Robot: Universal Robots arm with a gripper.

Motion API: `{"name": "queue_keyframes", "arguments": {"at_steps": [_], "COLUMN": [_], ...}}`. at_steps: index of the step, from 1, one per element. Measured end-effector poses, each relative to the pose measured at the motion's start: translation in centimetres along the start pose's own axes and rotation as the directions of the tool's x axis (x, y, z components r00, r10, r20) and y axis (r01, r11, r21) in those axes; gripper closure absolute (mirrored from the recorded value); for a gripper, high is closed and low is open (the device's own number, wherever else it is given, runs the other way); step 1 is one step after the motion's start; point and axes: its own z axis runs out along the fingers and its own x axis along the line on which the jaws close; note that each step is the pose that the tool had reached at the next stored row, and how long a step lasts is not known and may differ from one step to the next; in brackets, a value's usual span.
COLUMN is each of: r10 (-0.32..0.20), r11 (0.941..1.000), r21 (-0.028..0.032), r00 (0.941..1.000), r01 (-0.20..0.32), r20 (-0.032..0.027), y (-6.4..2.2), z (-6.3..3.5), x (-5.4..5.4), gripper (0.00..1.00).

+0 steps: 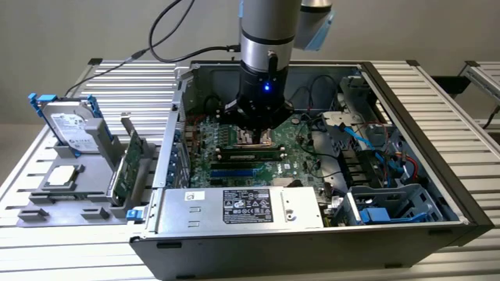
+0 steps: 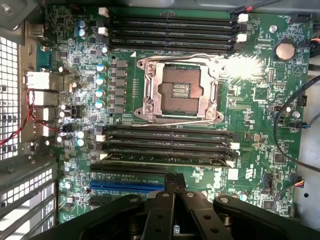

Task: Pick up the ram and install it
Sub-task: 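Press down the ram until it locks into place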

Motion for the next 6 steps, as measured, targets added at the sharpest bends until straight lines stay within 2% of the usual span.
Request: {"name": "queue_keyframes", "arguments": {"at_steps": [6], "r10": [0.000], "r11": [1.0000], "r21": [0.0000], "r00": [1.0000], "r01": [0.000], "r20": [-0.0001], "y": [0.00], "z": [0.00], "x": [0.00], "gripper": [0.89]}}
